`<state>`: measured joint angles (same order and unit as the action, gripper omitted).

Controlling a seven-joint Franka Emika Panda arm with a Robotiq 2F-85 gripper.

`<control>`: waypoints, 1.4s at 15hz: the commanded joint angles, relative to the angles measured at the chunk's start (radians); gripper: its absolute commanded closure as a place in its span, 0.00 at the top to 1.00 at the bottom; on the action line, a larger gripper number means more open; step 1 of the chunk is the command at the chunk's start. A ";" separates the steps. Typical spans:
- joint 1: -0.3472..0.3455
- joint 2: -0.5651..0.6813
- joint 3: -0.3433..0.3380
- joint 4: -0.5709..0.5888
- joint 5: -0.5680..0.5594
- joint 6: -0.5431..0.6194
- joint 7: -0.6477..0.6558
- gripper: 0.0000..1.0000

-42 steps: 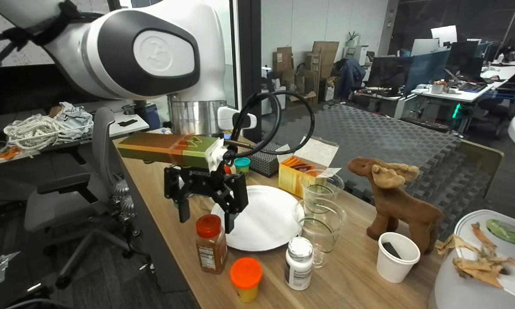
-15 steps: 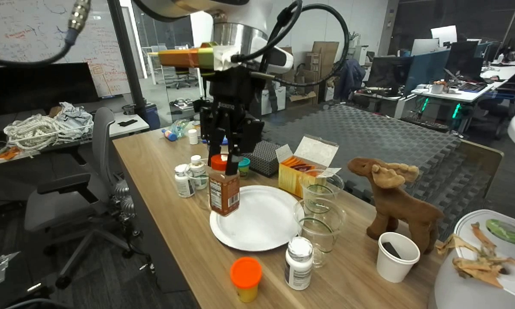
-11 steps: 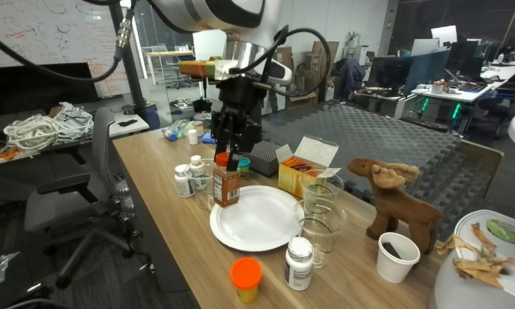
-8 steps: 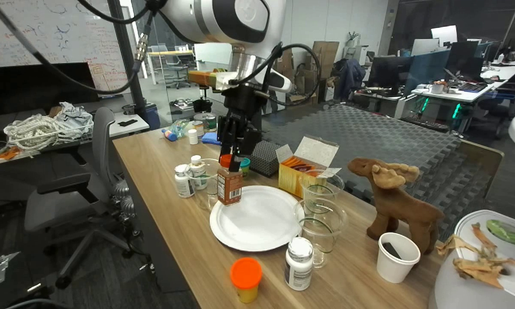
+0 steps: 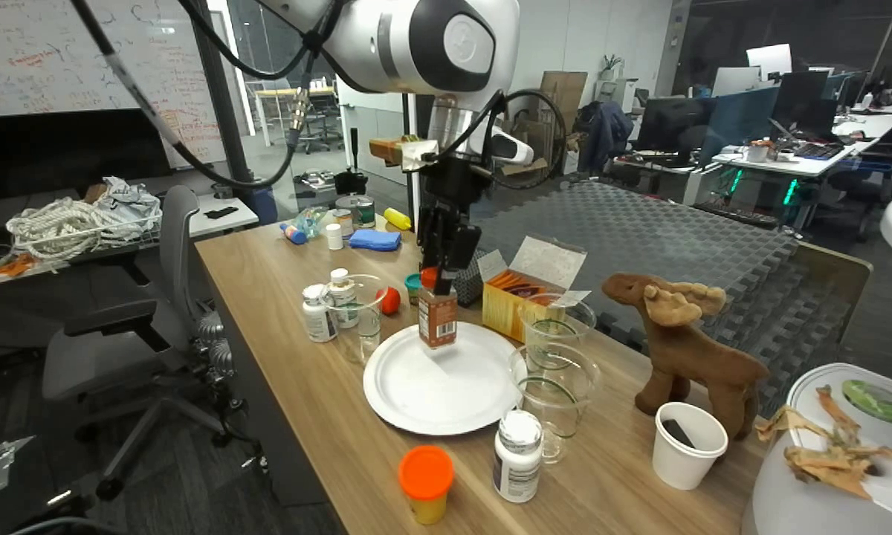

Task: Pick up all the objects surrounding the white plate and arrange them on the plate, then pick up the cups and put them together

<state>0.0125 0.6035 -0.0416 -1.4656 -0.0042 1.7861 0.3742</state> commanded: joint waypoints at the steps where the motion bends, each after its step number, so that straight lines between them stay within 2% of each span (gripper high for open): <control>1: 0.003 0.071 -0.014 0.123 0.021 -0.019 0.018 0.25; 5: -0.007 0.113 -0.011 0.159 0.028 -0.020 -0.001 0.25; 9: -0.024 0.121 -0.012 0.144 0.045 0.005 -0.007 0.25; 13: -0.051 0.115 -0.009 0.118 0.089 0.081 -0.016 0.25; 14: -0.055 0.114 -0.010 0.114 0.097 0.100 -0.016 0.47; 15: -0.057 0.109 -0.011 0.106 0.099 0.118 -0.018 0.75; 16: -0.057 0.104 -0.015 0.100 0.095 0.125 -0.019 0.76; 19: -0.047 0.060 -0.023 0.057 0.068 0.152 -0.027 0.96; 20: -0.044 0.043 -0.024 0.042 0.066 0.157 -0.027 1.00; 21: -0.043 0.018 -0.022 0.024 0.068 0.138 -0.030 1.00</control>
<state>-0.0473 0.7074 -0.0514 -1.3650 0.0642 1.9153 0.3634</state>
